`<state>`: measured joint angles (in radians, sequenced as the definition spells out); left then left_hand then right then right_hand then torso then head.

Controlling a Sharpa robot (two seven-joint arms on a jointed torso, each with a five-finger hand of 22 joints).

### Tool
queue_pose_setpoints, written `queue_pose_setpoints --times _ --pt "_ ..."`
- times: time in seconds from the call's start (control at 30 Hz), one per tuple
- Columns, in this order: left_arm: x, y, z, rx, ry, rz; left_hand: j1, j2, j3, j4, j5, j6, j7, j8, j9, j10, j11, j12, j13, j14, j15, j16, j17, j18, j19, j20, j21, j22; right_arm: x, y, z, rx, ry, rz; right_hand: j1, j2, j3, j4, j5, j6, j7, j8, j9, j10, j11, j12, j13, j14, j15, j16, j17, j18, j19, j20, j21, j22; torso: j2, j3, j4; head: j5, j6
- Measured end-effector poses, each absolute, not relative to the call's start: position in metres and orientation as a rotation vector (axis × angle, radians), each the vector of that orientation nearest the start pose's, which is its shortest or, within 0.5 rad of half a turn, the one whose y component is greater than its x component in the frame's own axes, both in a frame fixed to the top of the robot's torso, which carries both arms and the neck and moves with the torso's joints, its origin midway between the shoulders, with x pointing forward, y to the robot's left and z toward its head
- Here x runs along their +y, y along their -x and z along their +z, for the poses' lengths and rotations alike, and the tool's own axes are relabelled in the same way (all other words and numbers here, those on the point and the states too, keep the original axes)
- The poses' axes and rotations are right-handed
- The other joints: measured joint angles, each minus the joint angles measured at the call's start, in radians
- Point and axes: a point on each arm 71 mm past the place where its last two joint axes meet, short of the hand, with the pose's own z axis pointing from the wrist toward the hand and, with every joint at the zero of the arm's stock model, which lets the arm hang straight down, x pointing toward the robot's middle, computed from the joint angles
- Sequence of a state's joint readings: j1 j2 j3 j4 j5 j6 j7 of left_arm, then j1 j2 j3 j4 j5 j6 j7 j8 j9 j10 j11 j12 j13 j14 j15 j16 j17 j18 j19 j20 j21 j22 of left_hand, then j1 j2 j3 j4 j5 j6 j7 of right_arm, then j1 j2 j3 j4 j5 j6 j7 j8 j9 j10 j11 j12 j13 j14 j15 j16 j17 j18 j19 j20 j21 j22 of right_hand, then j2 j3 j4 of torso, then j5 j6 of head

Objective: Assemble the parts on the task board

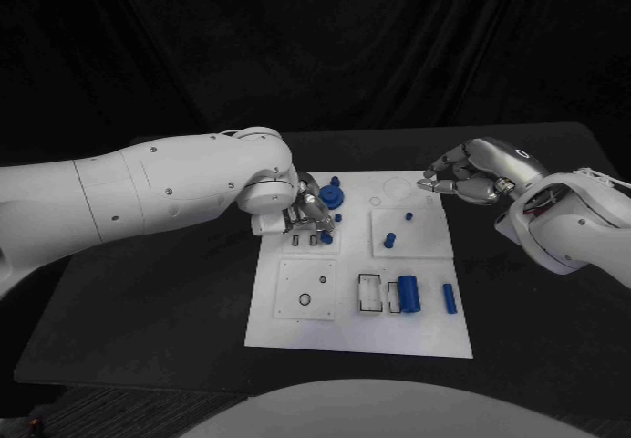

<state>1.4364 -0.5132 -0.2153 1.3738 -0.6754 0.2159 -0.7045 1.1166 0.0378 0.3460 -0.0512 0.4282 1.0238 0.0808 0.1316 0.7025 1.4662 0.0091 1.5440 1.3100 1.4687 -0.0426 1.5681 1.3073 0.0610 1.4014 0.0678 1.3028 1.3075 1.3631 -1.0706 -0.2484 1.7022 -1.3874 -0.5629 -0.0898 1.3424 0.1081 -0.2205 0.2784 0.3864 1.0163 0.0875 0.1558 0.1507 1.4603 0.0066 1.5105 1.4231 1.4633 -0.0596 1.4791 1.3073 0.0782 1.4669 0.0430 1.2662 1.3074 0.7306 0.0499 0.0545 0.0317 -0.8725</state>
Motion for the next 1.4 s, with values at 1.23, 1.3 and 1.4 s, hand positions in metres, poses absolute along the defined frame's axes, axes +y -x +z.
queue_pose_setpoints --times 1.23,1.3,1.4 --pt "0.135 -0.493 -0.186 2.533 0.289 -0.417 -0.021 0.005 0.036 0.005 0.01 0.004 0.006 0.013 0.018 0.0 -0.007 -0.004 0.0 -0.004 -0.004 0.0 0.0 0.0 0.007 -0.007 0.0 0.0 -0.267 -0.448 -0.158 1.506 0.053 0.591 0.004 -0.004 0.0 0.0 0.0 0.007 0.0 0.0 0.0 -0.002 0.002 -0.005 0.007 0.0 0.003 -0.004 0.0 0.0 0.0 0.0 -0.004 0.0 0.0 -0.0011 -0.0001 0.012 0.0" --pt "0.136 -0.492 -0.186 2.533 0.291 -0.417 -0.025 0.007 0.036 0.005 0.01 0.004 0.006 0.013 0.018 0.0 -0.007 -0.004 0.0 -0.004 -0.004 0.0 0.0 0.0 0.007 -0.007 0.0 0.0 -0.267 -0.448 -0.158 1.507 0.053 0.591 0.004 -0.004 0.0 0.0 0.0 0.007 0.0 0.0 0.0 -0.002 0.002 -0.008 0.009 0.0 0.003 -0.004 0.0 0.0 0.0 0.0 -0.004 0.0 0.0 -0.0011 -0.0001 0.012 0.0" --pt "0.137 -0.492 -0.186 2.533 0.293 -0.416 -0.025 0.007 0.037 0.004 0.01 0.004 0.007 0.013 0.018 0.0 -0.007 -0.004 0.0 -0.004 -0.004 0.0 0.0 0.0 0.007 -0.007 0.0 0.0 -0.267 -0.448 -0.159 1.508 0.051 0.59 0.004 -0.004 0.0 0.0 0.0 0.007 0.0 0.0 0.0 -0.002 0.002 -0.009 0.016 0.0 0.003 -0.004 0.0 0.0 0.0 0.0 -0.004 0.0 0.0 -0.0013 -0.0001 0.014 0.0"
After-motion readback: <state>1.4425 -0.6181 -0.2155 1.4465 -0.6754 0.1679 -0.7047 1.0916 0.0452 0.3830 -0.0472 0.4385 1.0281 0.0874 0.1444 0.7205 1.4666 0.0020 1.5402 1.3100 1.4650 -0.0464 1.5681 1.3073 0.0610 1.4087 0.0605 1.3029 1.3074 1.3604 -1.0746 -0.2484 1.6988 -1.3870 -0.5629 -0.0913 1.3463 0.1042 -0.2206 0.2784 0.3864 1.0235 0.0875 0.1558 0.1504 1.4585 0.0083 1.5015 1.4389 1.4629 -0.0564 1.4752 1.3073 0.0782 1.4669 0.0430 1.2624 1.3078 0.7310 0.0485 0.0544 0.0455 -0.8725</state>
